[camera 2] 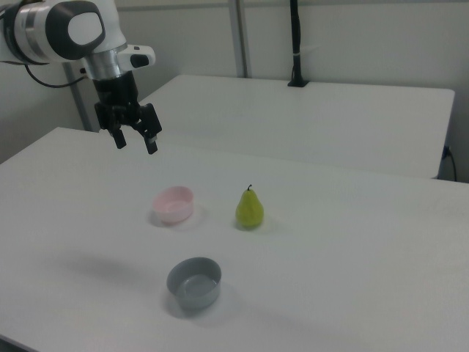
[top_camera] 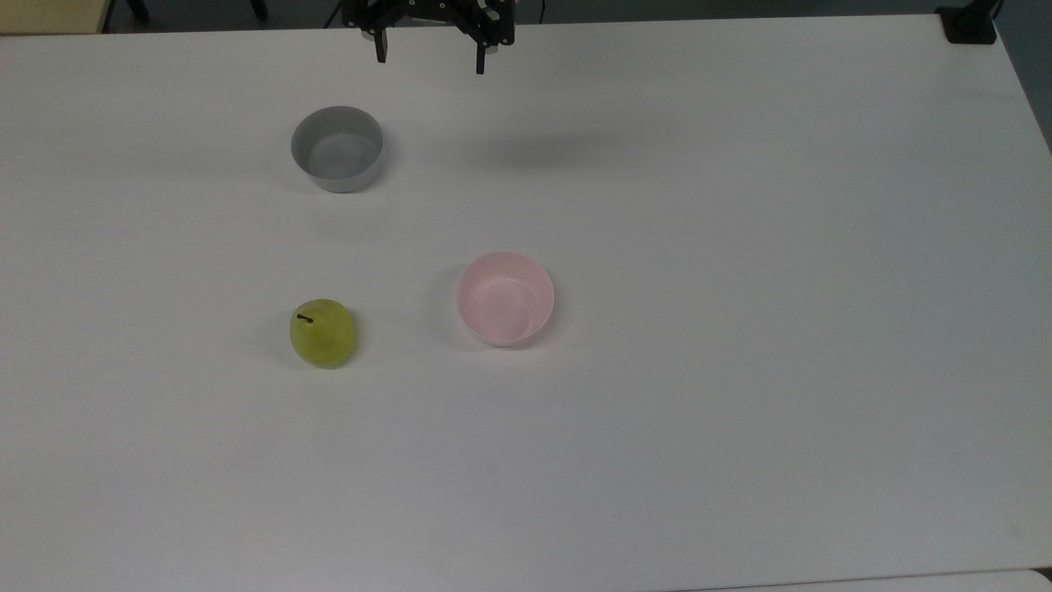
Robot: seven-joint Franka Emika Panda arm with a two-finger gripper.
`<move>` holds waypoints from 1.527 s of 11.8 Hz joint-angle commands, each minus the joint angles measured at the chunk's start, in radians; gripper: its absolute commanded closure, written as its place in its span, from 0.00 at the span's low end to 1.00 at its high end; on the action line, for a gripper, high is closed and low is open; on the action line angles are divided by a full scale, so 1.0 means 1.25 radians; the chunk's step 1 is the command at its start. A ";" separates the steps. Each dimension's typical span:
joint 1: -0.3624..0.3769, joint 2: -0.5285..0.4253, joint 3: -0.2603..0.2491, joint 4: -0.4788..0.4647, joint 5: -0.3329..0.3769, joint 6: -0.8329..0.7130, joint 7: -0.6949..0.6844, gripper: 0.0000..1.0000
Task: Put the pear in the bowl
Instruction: 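Move the open gripper from above the table toward the green pear, then lower the gripper over the green pear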
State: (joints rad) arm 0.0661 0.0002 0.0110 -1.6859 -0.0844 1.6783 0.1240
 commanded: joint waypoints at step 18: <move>-0.185 0.389 -0.006 0.023 0.005 0.589 -0.249 0.00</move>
State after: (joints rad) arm -0.1709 0.4465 0.0027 -1.6800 -0.0830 2.3569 -0.1801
